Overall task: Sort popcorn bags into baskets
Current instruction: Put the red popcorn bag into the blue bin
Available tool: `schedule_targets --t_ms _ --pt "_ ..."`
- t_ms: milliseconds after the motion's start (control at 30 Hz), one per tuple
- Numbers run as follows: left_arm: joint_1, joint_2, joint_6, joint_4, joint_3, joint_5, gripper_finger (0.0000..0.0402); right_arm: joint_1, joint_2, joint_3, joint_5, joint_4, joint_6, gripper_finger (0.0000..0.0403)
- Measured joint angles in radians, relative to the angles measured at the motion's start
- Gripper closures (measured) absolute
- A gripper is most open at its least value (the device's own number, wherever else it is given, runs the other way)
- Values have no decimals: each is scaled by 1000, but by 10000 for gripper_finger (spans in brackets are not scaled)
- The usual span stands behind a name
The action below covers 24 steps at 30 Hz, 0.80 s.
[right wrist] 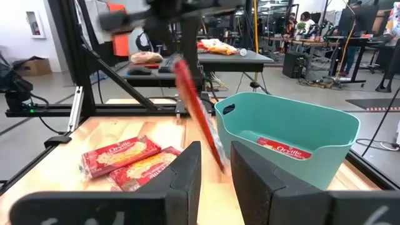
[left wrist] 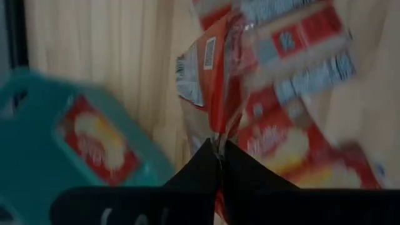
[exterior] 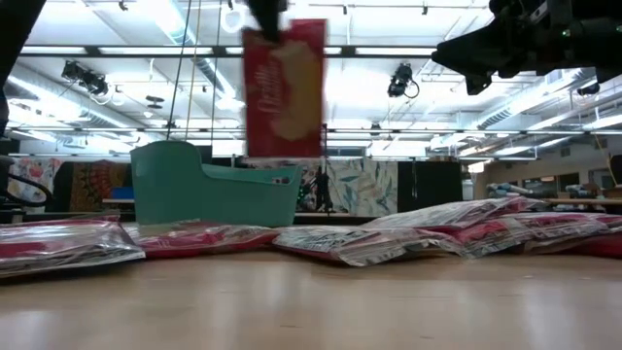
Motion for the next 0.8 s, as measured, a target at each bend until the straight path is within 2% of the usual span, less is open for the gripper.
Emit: schedule_targets --t_ms 167,300,533,733,800 --pt "105 -62 102 -6 -2 89 386 0 0 0 -5 4 0 312" --pt "170 -94 185 -7 -1 101 386 0 0 0 -9 4 0 312" --pt "266 -107 328 -8 -1 37 386 0 0 0 -14 -6 19 312" --pt "330 -114 359 -6 -6 22 386 0 0 0 -45 -26 44 312" --pt "343 -150 360 -2 -55 27 386 1 0 0 -46 -29 50 312"
